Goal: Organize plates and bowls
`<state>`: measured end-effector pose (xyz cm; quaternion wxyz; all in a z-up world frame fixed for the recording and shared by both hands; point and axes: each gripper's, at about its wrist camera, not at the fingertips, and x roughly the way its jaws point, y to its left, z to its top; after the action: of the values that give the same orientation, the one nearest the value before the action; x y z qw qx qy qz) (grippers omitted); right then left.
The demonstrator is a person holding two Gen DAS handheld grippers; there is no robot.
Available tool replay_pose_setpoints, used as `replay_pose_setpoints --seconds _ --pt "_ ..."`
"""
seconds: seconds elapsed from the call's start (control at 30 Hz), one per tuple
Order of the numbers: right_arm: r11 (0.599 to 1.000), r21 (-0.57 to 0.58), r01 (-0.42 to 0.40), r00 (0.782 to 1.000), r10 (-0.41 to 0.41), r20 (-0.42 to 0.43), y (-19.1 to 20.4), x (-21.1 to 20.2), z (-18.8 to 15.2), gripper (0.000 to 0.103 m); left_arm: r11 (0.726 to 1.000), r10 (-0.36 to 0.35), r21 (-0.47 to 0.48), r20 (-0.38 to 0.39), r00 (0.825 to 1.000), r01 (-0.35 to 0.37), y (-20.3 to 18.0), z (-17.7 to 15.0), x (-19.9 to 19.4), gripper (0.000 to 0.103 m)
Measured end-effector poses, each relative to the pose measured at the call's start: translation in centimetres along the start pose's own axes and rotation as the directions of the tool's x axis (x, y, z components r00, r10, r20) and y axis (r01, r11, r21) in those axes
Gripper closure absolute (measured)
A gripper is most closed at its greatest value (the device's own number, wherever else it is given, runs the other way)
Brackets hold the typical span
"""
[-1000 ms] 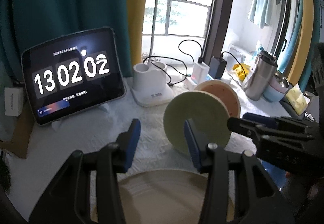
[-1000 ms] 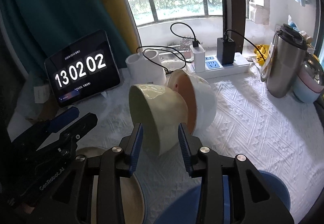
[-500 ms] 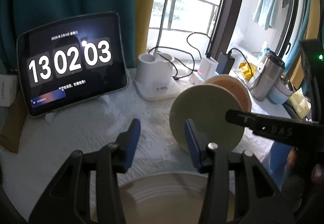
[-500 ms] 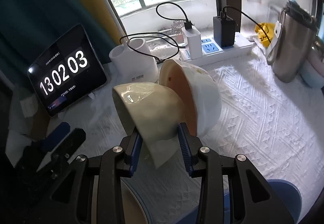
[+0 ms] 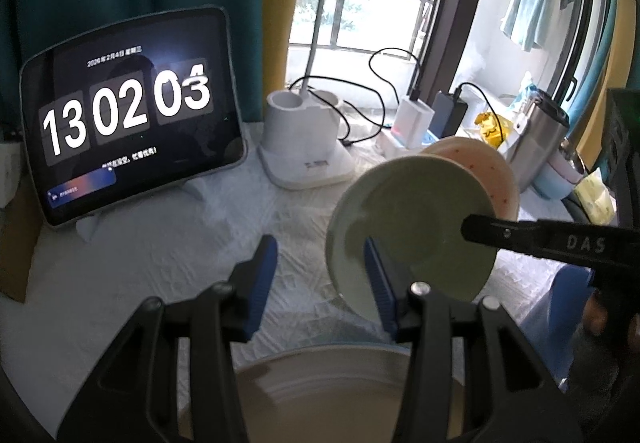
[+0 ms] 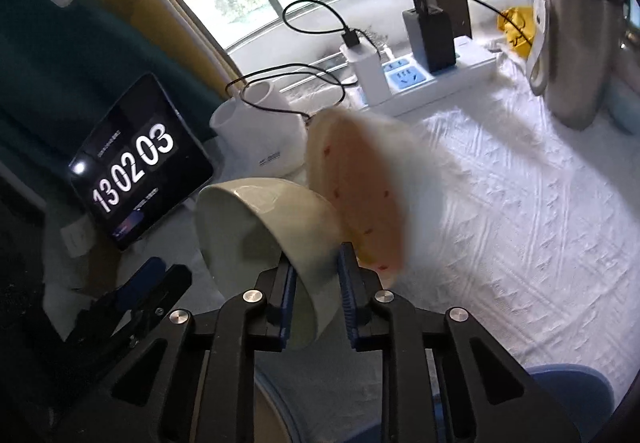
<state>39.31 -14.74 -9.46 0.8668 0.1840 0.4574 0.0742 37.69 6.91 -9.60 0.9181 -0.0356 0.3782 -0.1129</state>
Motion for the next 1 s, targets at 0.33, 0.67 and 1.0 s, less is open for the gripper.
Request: replay_pose_setpoints --seconds 0.33,0.67,1.0 --pt "0.999 0.033 -0.029 0.998 0.031 -0.049 0.1 0.8 0.0 0.08 1.0 0.011 -0.027 -0.071 0.997 -0.012 -0.6 0.1 2.1 0.056" --pt "1.0 0.02 -0.008 0.998 0.009 -0.059 0.1 1.6 0.1 0.08 0.998 -0.01 -0.065 -0.12 0.993 0.003 -0.9 0.1 4.5 0.057" --pt "0.999 -0.024 0.029 0.999 -0.029 -0.039 0.8 1.7 -0.1 0.083 0.999 -0.01 -0.047 -0.101 0.995 0.005 -1.1 0.0 4.6 0.08"
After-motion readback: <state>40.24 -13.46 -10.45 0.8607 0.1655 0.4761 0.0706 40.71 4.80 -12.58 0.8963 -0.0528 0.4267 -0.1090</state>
